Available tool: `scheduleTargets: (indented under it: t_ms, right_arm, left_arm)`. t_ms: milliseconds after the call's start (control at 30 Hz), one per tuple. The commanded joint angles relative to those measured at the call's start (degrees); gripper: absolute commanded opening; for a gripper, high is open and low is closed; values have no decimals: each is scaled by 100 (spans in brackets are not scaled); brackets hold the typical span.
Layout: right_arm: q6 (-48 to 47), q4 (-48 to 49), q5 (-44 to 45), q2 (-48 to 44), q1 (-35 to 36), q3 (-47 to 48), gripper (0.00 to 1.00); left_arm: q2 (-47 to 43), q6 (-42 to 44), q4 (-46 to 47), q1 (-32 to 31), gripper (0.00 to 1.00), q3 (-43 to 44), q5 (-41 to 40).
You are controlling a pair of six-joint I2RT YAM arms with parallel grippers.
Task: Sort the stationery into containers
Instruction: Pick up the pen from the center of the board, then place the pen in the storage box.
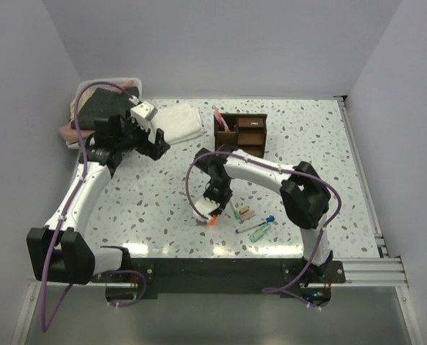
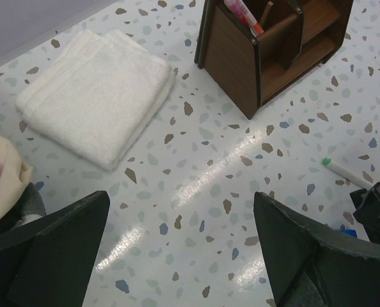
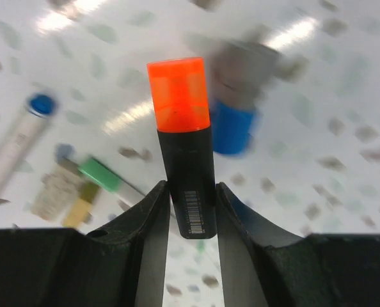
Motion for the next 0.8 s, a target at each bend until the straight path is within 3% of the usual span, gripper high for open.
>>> scheduleTargets:
  t_ms: [0, 200, 300, 467, 533, 767]
  right_arm:
    - [1254, 27, -569, -255, -452, 1331, 0]
    - [3327, 693, -1289, -316, -1041, 2115, 0]
    - [5205, 2088, -1764, -369, -1550, 2072, 0]
    - [9060, 5753, -1949, -352, -2394, 1555, 0]
    - [9621, 6606, -1791, -212, -2509, 1544, 0]
    - [10106, 7366, -1800, 271, -2729, 1684, 0]
  left_arm:
    - [208, 126, 194, 172, 100, 647, 208]
    - [726, -182, 440, 418, 100, 1183, 428]
    - [1060, -349, 493, 427, 100, 1517, 455]
    - [1657, -840, 511, 427, 100, 2044, 665]
    - [1799, -955, 528, 436, 100, 2151, 727]
    - [2616, -1035, 247, 427, 100, 2976, 973]
